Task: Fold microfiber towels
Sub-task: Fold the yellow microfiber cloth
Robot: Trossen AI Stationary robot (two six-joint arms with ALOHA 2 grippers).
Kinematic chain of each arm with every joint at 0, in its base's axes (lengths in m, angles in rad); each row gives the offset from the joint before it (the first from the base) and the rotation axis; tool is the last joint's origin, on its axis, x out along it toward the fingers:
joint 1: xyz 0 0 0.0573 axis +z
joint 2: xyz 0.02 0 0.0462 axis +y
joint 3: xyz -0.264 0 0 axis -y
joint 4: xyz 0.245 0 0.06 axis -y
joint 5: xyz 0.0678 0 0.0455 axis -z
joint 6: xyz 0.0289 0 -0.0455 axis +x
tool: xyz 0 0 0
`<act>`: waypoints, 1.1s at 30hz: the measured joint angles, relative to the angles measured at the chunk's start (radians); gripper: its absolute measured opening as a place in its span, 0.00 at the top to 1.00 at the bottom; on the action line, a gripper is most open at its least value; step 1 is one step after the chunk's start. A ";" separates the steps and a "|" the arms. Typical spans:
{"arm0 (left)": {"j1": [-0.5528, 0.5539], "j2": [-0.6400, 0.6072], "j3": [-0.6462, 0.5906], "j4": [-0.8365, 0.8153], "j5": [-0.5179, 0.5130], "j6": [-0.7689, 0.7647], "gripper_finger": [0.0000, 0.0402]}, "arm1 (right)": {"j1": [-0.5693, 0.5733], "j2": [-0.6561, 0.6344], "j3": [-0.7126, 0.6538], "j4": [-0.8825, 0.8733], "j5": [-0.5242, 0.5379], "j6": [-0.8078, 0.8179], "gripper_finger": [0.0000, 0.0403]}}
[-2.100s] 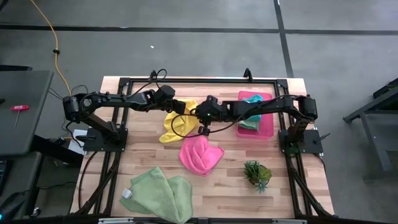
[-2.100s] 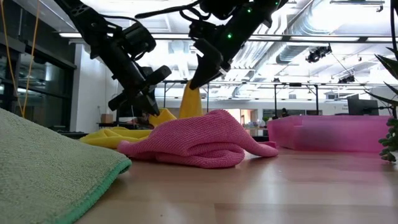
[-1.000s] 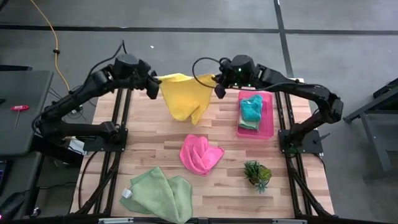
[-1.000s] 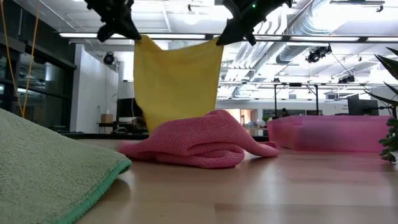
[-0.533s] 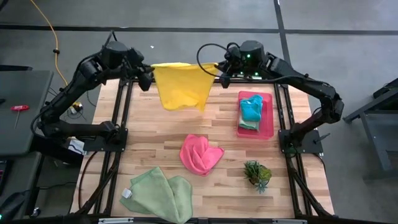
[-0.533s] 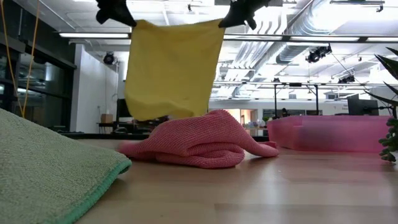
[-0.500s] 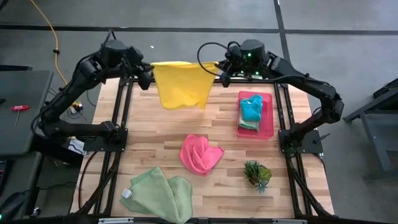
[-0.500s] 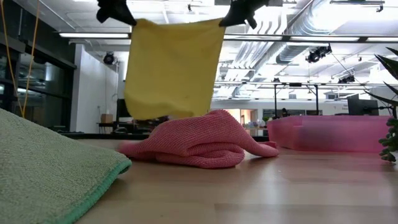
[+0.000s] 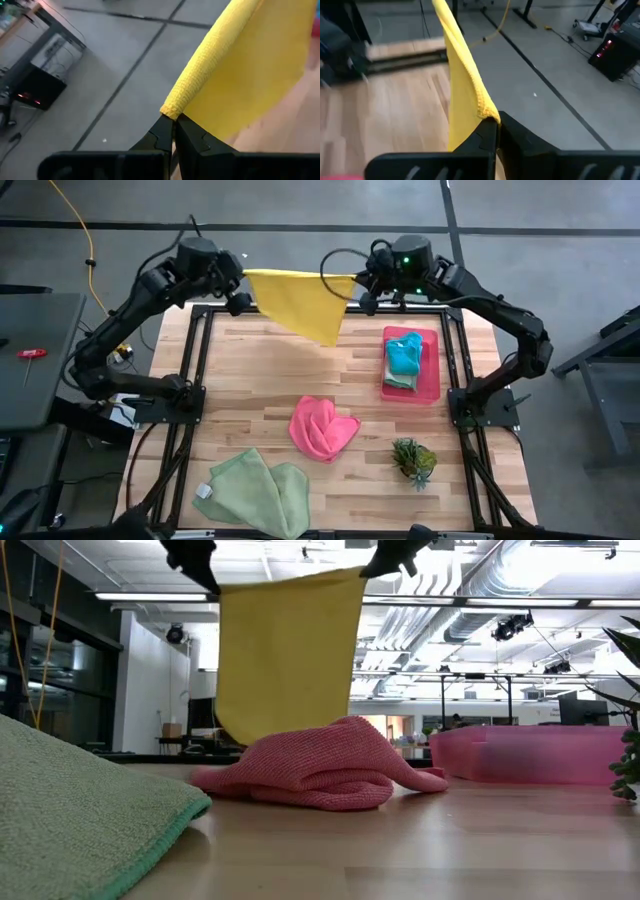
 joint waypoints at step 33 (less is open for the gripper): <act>0.072 0.193 0.017 0.121 0.099 -0.070 1.00 | -0.173 0.056 -0.001 0.014 -0.048 -0.026 1.00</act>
